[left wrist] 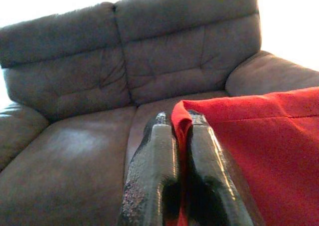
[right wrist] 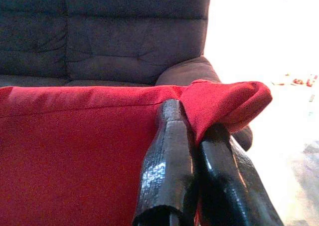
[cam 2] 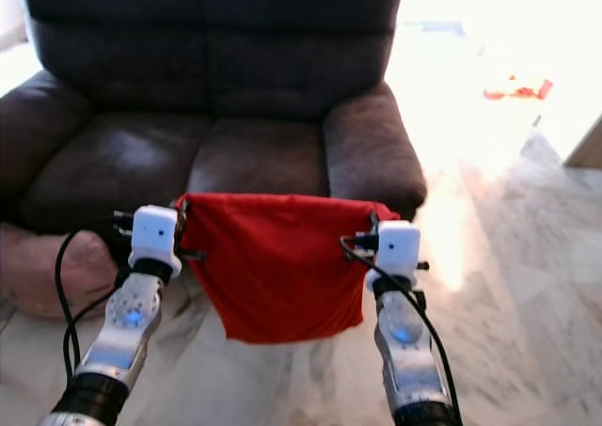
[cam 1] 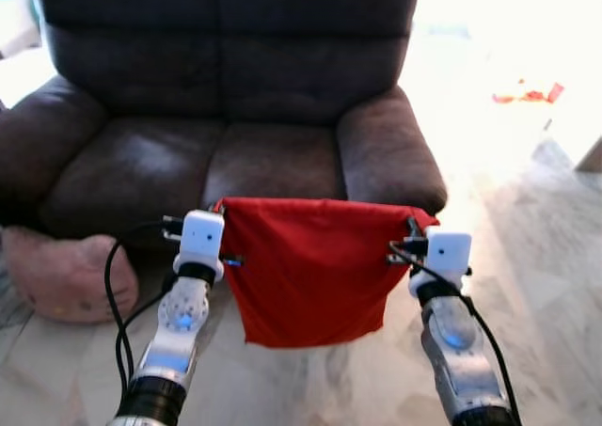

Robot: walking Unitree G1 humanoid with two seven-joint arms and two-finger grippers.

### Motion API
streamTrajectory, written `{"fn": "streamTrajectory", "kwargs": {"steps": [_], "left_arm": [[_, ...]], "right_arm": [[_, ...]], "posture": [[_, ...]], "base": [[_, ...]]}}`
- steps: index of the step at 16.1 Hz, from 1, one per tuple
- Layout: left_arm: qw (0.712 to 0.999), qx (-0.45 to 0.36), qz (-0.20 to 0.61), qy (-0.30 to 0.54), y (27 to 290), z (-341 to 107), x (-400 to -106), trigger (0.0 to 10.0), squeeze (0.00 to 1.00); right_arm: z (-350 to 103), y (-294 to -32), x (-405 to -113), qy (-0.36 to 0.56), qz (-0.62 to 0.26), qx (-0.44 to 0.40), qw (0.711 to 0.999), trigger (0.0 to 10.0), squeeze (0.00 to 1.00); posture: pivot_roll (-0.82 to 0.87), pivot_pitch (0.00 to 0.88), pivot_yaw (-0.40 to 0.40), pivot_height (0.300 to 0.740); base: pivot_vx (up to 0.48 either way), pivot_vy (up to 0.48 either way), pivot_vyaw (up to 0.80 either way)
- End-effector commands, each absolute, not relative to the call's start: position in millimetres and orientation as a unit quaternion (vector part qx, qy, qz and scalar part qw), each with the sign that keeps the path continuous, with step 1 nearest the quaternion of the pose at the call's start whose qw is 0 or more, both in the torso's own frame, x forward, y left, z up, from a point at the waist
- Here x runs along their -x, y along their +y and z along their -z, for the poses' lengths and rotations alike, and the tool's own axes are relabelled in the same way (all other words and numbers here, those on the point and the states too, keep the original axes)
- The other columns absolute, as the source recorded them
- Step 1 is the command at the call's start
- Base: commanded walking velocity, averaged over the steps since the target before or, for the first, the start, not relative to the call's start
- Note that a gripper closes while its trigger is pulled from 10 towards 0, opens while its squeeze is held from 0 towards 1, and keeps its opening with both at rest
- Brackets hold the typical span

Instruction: Move the pillow to the sofa from floor

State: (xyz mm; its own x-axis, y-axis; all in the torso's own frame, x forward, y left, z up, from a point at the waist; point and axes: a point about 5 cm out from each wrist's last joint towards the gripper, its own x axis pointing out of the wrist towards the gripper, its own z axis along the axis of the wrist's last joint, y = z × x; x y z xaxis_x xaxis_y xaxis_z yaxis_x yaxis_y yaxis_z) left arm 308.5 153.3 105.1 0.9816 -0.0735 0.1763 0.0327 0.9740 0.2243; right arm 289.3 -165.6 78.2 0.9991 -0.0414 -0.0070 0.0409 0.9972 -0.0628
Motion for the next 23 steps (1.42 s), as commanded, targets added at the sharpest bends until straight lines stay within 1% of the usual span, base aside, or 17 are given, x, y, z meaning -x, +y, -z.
{"fn": "streamTrajectory", "kwargs": {"steps": [1,3,7,16,23], "left_arm": [[0.984,-0.102,0.017,-0.146,156.1,-130.7,-314.0,10.0,0.0],[0.981,-0.101,0.016,-0.165,155.4,-143.6,-316.8,10.0,0.0],[0.969,-0.128,0.028,-0.208,147.1,-163.9,-317.8,10.0,0.0],[0.968,-0.138,0.024,-0.21,148.1,-166.5,-314.7,10.0,0.0],[0.965,-0.142,0.02,-0.22,149.2,-175.2,-317.2,10.0,0.0]], "right_arm": [[-97.7,-162.1,-296.6,-0.039,0.015,0.032,0.999,10.0,0.0],[-106.0,-159.5,-299.5,-0.054,0.012,0.028,0.998,10.0,0.0],[-126.2,-154.8,-303.6,-0.094,0.009,0.028,0.995,10.0,0.0],[-138.0,-147.6,-303.3,-0.12,0.004,0.025,0.992,10.0,0.0],[-151.0,-143.1,-305.7,-0.142,-0.004,0.034,0.989,10.0,0.0]], "posture": [[-0.02,0.0,-0.048,0.74],[-0.02,0.0,-0.046,0.74],[-0.02,0.0,-0.04,0.74],[-0.01,0.0,-0.041,0.74],[-0.01,0.0,-0.041,0.74]], "base": [[0.0,0.0,0.0],[0.0,0.0,0.0],[0.0,0.0,0.0],[0.0,0.0,0.0],[0.258,0.0,0.0]]}}
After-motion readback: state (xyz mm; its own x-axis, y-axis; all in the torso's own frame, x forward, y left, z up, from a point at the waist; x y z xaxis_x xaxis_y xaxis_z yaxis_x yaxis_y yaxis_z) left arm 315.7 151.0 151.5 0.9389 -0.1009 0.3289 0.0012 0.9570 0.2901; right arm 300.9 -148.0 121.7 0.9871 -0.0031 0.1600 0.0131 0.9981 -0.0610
